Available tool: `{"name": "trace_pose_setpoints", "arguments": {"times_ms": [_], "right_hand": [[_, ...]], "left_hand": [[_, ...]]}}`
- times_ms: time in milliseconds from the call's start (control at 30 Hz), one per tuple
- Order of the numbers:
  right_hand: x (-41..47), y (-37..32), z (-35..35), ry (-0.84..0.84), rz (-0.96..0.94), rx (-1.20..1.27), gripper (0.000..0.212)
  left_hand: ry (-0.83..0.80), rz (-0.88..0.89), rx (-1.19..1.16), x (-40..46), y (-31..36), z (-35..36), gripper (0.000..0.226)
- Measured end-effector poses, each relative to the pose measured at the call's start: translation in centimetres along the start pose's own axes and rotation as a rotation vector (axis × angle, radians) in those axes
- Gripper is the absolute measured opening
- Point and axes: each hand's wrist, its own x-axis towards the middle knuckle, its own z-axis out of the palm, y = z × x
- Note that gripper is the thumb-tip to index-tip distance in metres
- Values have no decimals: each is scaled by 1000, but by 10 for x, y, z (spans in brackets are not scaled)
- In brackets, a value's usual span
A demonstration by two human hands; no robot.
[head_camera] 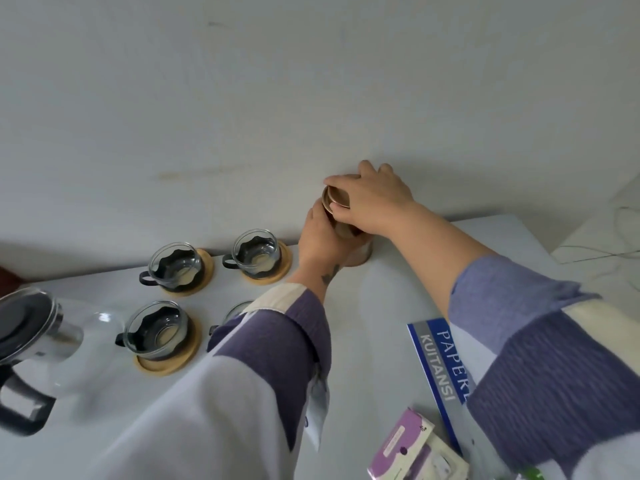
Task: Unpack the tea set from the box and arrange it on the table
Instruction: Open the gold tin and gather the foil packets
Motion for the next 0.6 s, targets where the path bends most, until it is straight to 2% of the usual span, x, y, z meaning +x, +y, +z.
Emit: {"name": "trace_pose_setpoints", "arguments": {"times_ms": [133, 300, 467, 600], "right_hand": [[1, -2, -9, -76, -7, 5, 42], [8, -7, -26, -155, -102, -56, 37], [2, 7, -44, -222, -15, 258, 44], [-29, 10, -49, -105, 58, 607, 41]], "left_hand": [[10, 30, 65, -4, 1, -5, 83], [-11, 42, 81, -2, -1, -8, 74], [-2, 52, 77, -1, -3, -7, 80], [-27, 38, 57, -3, 3, -10, 79]]}}
